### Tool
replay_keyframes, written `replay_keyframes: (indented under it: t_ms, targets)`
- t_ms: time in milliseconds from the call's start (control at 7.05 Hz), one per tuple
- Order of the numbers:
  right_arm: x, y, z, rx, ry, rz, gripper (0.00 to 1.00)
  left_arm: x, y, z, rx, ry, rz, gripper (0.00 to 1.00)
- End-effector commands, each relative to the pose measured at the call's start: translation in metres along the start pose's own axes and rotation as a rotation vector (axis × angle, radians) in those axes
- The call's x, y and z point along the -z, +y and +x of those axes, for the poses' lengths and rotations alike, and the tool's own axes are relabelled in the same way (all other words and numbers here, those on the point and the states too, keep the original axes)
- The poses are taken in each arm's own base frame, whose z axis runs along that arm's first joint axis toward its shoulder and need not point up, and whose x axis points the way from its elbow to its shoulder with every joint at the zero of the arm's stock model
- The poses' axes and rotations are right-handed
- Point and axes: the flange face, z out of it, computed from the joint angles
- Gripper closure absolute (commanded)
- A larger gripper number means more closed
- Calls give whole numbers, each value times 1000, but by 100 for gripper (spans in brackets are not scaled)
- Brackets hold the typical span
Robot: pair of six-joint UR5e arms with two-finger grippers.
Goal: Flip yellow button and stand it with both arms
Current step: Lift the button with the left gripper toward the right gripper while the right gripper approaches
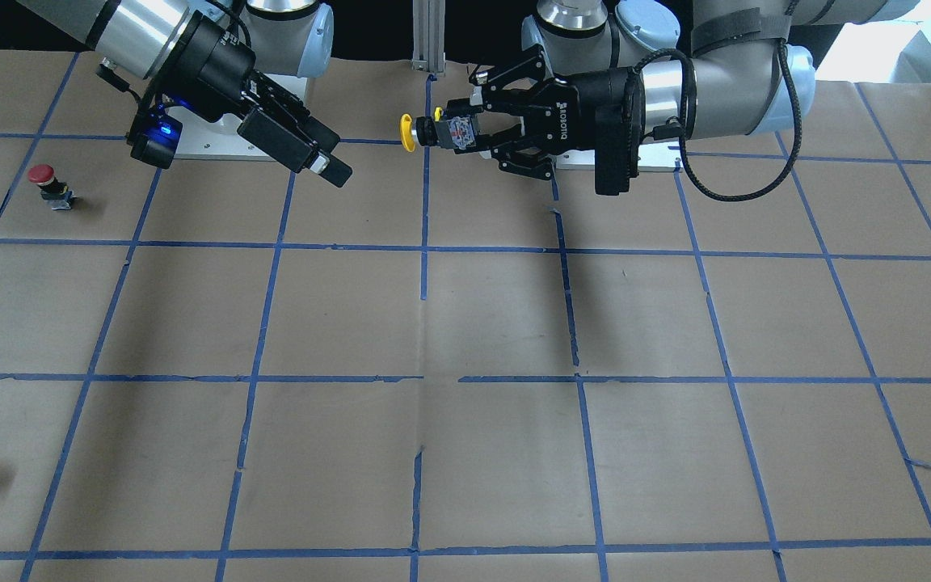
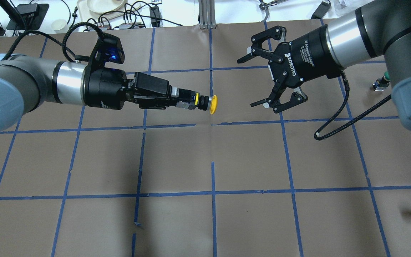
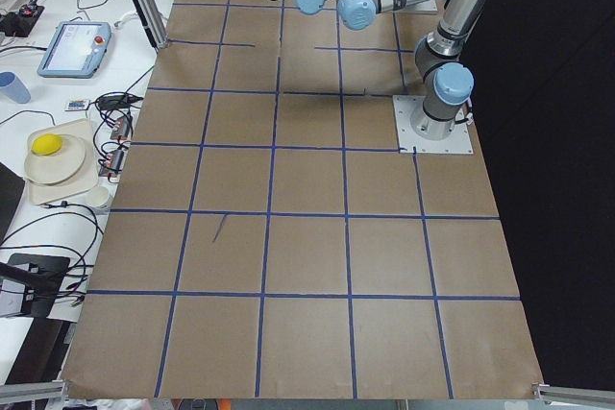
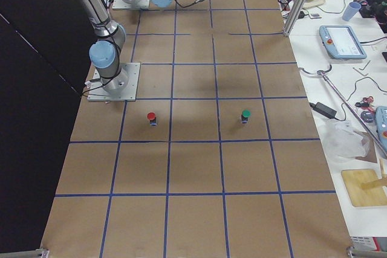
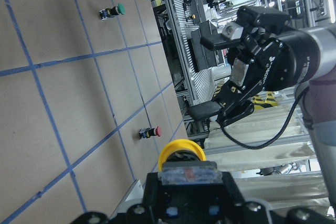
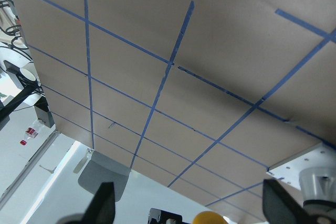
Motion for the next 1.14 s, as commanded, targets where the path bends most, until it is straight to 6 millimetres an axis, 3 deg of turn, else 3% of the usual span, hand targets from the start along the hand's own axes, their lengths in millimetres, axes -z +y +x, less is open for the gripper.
replay_keyframes:
  t_ms: [0, 142, 568, 994]
  targets:
    - [-5, -1, 4, -145, -1, -46, 0, -5, -3, 5, 39, 93, 97, 92]
    - [-8, -1, 8, -155, 5, -49, 0, -5, -3, 7, 43, 120, 132, 92]
    - [-1, 14, -8, -116, -76, -157, 0, -5, -4, 7, 29, 125, 142, 92]
    - [-9, 10, -9, -147, -79, -185, 0, -5, -5, 6, 28, 125, 142, 92]
